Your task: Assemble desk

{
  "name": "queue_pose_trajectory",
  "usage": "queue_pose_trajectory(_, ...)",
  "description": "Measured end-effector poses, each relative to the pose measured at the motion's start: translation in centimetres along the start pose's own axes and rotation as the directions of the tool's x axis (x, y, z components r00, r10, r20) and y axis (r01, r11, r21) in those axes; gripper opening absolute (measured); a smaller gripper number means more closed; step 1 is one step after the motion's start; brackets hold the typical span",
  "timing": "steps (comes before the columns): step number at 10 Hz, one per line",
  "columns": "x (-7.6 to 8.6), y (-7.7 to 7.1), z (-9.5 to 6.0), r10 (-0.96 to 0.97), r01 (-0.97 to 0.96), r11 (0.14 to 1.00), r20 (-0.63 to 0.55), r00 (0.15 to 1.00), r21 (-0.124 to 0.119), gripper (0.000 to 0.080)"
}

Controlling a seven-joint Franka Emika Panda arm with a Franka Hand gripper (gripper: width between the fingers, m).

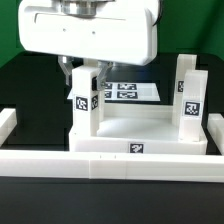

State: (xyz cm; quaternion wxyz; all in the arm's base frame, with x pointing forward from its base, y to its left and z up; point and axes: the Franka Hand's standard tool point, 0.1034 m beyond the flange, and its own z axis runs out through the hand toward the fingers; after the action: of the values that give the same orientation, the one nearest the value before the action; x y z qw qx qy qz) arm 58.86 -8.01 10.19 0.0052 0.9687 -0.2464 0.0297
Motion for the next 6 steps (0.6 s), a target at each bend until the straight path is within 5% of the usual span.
queue_pose_trajectory(6, 0.01, -0.02, 0.0, 0.429, -0.429, 0.903, 0.005, 0.903, 0.01, 0.0288)
